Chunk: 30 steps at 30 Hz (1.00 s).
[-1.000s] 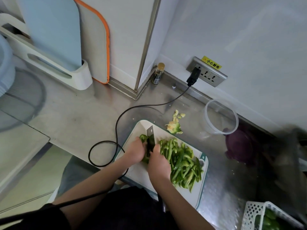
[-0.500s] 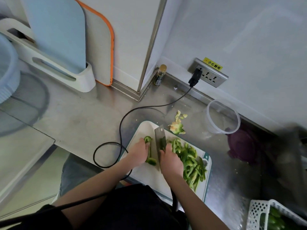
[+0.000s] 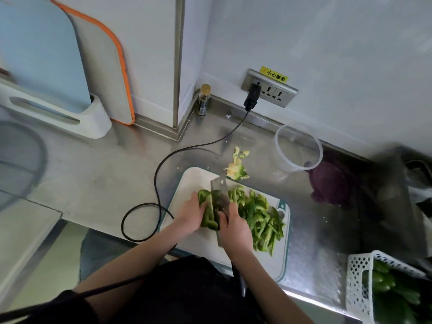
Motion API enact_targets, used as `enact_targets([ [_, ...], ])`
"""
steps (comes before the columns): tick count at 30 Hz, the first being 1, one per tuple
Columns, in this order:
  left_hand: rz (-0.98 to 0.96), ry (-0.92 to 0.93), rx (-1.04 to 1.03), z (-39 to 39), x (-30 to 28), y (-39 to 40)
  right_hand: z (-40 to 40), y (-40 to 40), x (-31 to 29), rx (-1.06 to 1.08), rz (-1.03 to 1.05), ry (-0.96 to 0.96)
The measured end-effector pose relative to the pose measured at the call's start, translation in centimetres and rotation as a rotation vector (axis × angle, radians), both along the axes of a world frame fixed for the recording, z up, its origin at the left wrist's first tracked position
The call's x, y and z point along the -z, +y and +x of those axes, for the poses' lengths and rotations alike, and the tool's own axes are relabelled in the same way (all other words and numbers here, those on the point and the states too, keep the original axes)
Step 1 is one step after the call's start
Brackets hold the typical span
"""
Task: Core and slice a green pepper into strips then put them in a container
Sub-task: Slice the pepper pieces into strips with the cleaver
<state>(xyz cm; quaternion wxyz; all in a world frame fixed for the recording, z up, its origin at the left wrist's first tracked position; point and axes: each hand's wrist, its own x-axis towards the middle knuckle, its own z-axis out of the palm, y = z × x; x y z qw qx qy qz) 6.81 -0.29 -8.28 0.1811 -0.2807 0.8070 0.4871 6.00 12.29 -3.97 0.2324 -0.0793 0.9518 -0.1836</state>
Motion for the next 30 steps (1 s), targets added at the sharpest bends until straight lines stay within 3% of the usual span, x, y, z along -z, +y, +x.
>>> enact_targets([
  [8, -0.069, -0.064, 0.060, -0.4, -0.1, -0.1, 0.1, -0.3, 0.3, 0.027, -0.045, 0.001],
  [19, -0.067, -0.089, 0.085, -0.7, -0.6, -0.4, 0.8, -2.1, 0.8, -0.141, 0.156, 0.021],
  [30, -0.070, -0.123, 0.069, -0.9, -0.3, -0.4, 0.8, -2.4, 1.1, -0.079, 0.093, -0.012],
])
